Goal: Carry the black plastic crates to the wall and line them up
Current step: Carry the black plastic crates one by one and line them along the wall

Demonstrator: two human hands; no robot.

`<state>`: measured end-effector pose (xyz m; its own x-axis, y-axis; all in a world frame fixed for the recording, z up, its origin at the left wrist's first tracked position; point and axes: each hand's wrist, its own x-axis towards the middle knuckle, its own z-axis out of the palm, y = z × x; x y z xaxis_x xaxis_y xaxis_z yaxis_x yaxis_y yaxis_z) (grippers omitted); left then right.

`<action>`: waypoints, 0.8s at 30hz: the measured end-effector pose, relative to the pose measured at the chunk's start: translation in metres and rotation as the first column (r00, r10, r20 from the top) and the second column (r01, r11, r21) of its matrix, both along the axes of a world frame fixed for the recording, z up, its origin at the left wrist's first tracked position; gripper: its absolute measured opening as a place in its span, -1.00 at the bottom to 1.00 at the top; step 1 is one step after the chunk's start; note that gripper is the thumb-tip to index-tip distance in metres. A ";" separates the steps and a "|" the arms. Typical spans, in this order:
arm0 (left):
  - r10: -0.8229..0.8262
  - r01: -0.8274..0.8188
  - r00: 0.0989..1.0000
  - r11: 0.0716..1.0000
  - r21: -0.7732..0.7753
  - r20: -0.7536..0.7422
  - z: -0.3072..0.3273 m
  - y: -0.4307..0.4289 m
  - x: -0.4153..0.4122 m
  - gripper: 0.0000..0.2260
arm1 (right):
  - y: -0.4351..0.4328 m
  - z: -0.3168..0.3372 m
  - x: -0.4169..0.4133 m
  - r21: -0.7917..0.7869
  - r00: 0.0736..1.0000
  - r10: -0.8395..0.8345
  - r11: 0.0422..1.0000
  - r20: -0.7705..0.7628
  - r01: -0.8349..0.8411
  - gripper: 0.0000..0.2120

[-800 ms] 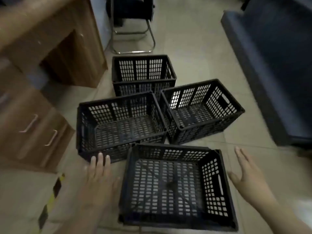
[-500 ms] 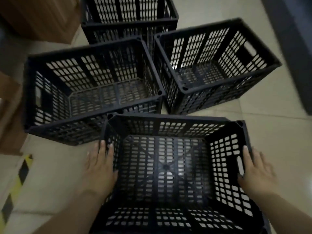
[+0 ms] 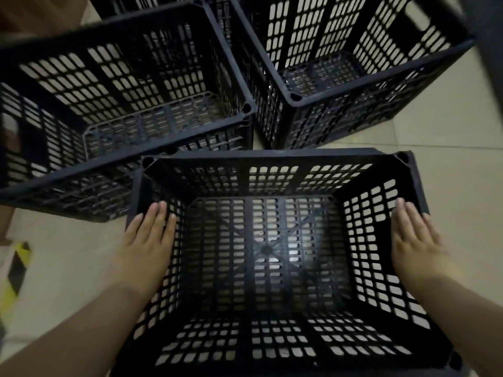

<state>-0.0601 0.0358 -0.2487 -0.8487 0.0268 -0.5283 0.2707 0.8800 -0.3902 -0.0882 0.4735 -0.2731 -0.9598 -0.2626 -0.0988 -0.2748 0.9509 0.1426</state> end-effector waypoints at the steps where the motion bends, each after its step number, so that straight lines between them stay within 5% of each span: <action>1: -0.016 0.017 0.999 1.000 -0.018 0.039 0.004 -0.005 0.004 -0.46 | -0.003 0.001 0.001 -0.001 0.999 0.031 1.000 -0.009 -0.031 -0.42; 7: 0.044 -0.033 0.988 0.997 -0.076 0.148 0.048 -0.054 0.056 -0.42 | -0.052 0.038 0.013 0.177 0.982 0.162 0.968 0.098 -0.178 -0.43; 12: 0.144 -0.138 0.979 0.989 -0.054 0.141 0.102 -0.115 0.136 -0.48 | -0.142 0.101 0.026 0.449 0.844 0.412 0.717 0.343 -0.533 -0.48; 14: 0.218 -0.211 0.963 0.976 -0.058 0.159 0.130 -0.141 0.174 -0.50 | -0.178 0.116 0.031 0.297 0.807 0.461 0.764 0.369 -0.572 -0.44; 16: 0.312 -0.309 0.939 0.950 -0.048 0.144 0.151 -0.170 0.220 -0.53 | -0.215 0.126 0.033 0.002 0.830 0.540 0.838 0.139 -0.545 -0.39; 19: 0.376 -0.371 0.922 0.927 0.064 -0.096 0.166 -0.226 0.305 -0.56 | -0.295 0.154 0.046 -0.149 0.749 0.662 0.740 -0.016 -0.657 -0.44; 22: 0.618 -0.598 0.768 0.786 0.157 -0.169 0.189 -0.267 0.391 -0.53 | -0.385 0.183 0.066 -0.198 0.648 0.757 0.625 -0.082 -0.755 -0.35; 24: 0.670 -0.629 0.712 0.741 0.236 -0.210 0.202 -0.290 0.445 -0.54 | -0.446 0.197 0.088 -0.163 0.577 0.815 0.564 -0.047 -0.810 -0.46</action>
<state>0.3848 -0.2543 -0.0466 -0.7866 -0.5299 -0.3171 -0.4828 0.8478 -0.2192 0.0003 0.0279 -0.0763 -0.3307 -0.9437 -0.0098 -0.9437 0.3308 -0.0015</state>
